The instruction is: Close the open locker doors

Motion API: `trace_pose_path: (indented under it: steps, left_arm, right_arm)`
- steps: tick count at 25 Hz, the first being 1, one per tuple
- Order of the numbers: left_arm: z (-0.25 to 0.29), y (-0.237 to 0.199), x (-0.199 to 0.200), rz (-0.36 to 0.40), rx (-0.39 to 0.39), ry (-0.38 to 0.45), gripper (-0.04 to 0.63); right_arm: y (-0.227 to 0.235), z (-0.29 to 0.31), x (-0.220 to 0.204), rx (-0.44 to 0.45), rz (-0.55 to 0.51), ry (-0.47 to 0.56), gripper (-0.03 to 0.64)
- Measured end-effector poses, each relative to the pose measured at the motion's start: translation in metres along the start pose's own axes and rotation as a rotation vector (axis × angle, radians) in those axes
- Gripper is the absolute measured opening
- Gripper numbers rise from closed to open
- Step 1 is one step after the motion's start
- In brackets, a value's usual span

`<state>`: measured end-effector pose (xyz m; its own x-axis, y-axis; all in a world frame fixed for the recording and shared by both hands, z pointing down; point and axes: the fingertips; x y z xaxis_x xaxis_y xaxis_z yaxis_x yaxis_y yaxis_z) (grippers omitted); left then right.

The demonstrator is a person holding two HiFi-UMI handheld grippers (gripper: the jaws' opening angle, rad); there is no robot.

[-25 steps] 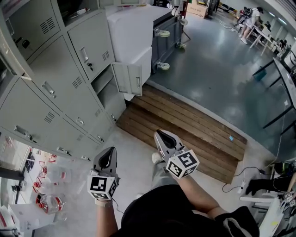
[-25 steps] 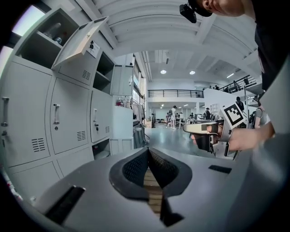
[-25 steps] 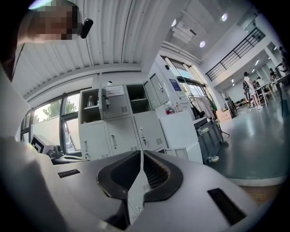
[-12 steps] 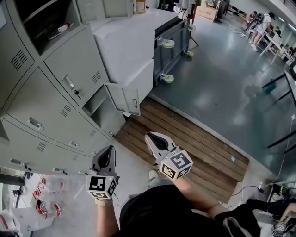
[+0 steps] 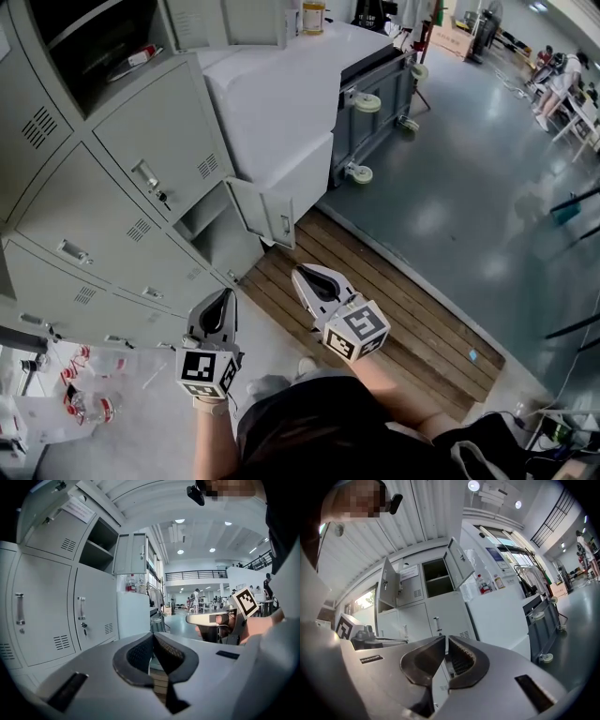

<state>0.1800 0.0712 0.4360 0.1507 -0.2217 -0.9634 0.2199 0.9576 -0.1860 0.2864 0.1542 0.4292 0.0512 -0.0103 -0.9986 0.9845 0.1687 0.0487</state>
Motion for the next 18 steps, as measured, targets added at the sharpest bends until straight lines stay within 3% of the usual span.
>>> trace_pose_path:
  steps: [6,18]
  left_arm:
    - [-0.017,-0.024,0.008,0.072,0.092,-0.006,0.018]
    - [-0.145,-0.138,0.031,-0.017,0.458,0.112,0.018]
  right_arm:
    - [-0.017,0.041,0.017,0.106,0.014,0.051,0.044]
    - [-0.156,0.151,0.061,0.475,-0.028,0.155,0.044]
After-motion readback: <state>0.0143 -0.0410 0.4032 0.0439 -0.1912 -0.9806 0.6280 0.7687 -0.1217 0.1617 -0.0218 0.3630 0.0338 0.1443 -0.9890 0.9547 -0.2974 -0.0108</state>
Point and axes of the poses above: the fingertips, and each gripper's own axes: z forward along the fingers, y to its right, x out of its top, and after that the axes turned 13 degrees about -z, right-handed
